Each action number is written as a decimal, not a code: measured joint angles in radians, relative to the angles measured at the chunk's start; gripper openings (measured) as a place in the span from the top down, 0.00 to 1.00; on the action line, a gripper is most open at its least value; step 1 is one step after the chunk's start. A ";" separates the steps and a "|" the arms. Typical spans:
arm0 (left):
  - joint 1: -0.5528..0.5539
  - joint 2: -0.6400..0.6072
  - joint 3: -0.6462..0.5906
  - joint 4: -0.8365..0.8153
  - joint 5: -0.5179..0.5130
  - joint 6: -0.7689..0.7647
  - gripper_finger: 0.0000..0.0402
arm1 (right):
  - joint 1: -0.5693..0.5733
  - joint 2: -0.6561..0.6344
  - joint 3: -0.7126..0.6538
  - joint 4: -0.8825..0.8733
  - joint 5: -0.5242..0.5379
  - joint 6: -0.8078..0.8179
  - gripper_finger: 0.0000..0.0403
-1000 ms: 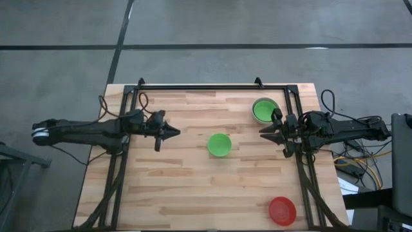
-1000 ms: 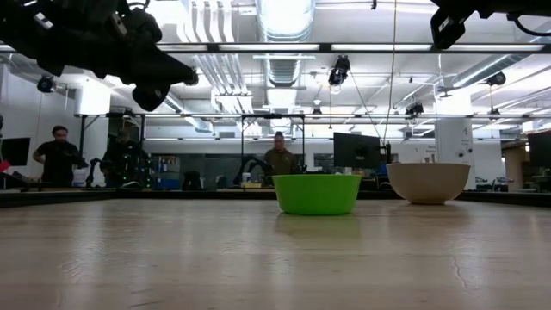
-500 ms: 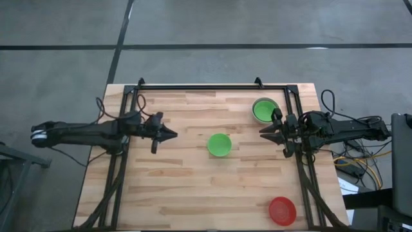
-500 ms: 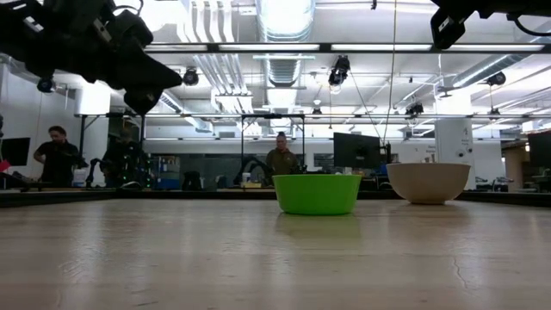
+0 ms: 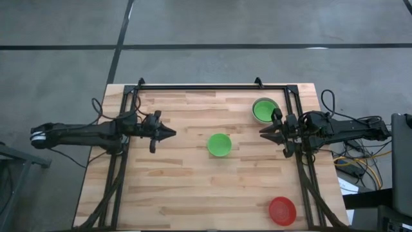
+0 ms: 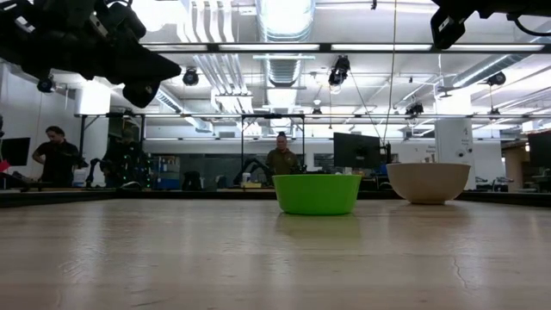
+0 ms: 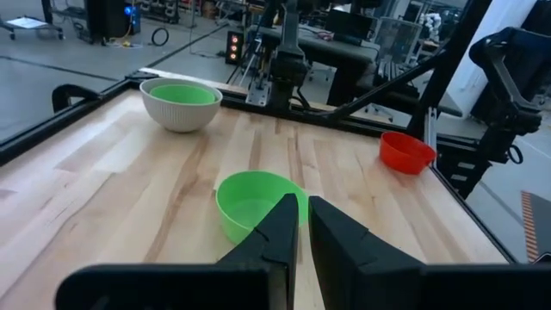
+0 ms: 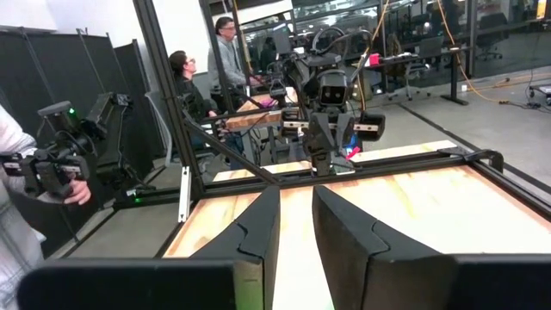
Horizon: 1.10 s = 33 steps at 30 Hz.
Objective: Nest bowls inside each other
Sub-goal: Stack the green bowl on top of the green bowl
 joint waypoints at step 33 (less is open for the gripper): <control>0.000 0.002 0.000 -0.001 0.000 -0.008 0.91 | 0.000 0.004 0.000 -0.001 -0.002 0.288 0.82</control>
